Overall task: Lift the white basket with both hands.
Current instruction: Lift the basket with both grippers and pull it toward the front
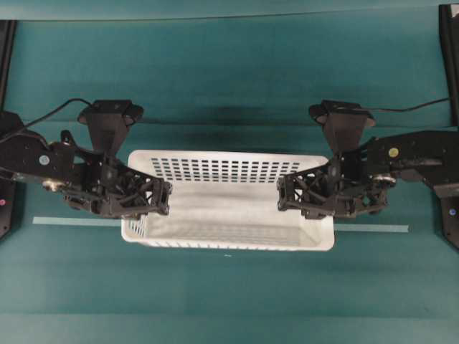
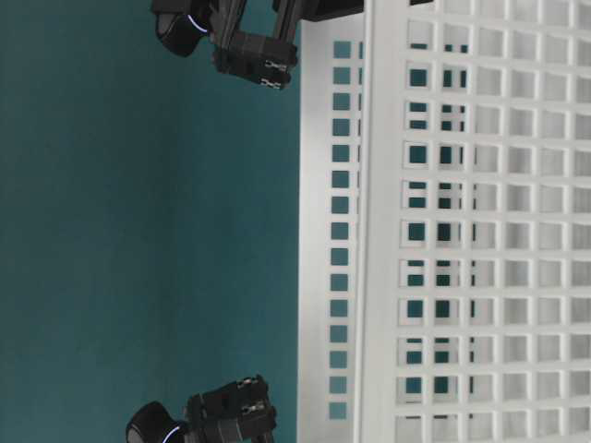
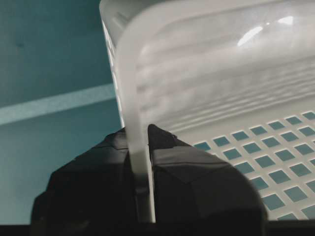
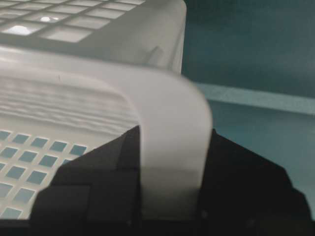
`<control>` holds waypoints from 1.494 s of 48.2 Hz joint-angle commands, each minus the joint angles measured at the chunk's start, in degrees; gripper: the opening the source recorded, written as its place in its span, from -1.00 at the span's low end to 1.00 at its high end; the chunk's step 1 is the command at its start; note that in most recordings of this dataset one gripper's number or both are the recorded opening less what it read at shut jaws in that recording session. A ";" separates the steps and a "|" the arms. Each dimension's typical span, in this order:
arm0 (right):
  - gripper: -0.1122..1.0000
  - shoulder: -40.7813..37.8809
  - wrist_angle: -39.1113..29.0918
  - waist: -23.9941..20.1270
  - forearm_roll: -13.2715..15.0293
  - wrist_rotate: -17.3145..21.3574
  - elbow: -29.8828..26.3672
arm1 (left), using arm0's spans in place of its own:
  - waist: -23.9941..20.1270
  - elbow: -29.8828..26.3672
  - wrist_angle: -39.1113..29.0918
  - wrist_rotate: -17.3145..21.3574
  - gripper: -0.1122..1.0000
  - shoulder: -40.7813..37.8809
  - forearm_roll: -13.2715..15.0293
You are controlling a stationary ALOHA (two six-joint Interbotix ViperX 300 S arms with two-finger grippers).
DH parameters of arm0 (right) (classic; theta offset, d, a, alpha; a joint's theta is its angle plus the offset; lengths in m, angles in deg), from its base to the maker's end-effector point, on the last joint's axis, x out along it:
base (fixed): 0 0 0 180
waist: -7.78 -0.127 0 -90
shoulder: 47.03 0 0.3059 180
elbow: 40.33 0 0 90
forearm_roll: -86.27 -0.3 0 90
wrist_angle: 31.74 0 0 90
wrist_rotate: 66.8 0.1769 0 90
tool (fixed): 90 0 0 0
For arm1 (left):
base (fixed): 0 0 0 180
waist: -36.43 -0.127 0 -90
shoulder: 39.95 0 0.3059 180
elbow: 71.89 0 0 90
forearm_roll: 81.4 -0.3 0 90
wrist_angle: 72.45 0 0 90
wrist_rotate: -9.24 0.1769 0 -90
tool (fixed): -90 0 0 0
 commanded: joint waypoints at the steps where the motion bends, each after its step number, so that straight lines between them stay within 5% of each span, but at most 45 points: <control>1: -0.50 -0.18 0.44 -2.11 0.70 -0.44 -0.35 | 1.49 -0.62 0.44 -0.18 -0.81 0.97 -0.35; 72: -0.50 -3.60 0.35 -3.96 2.46 0.44 0.44 | 2.81 2.72 7.29 -1.93 -0.81 -2.90 -1.05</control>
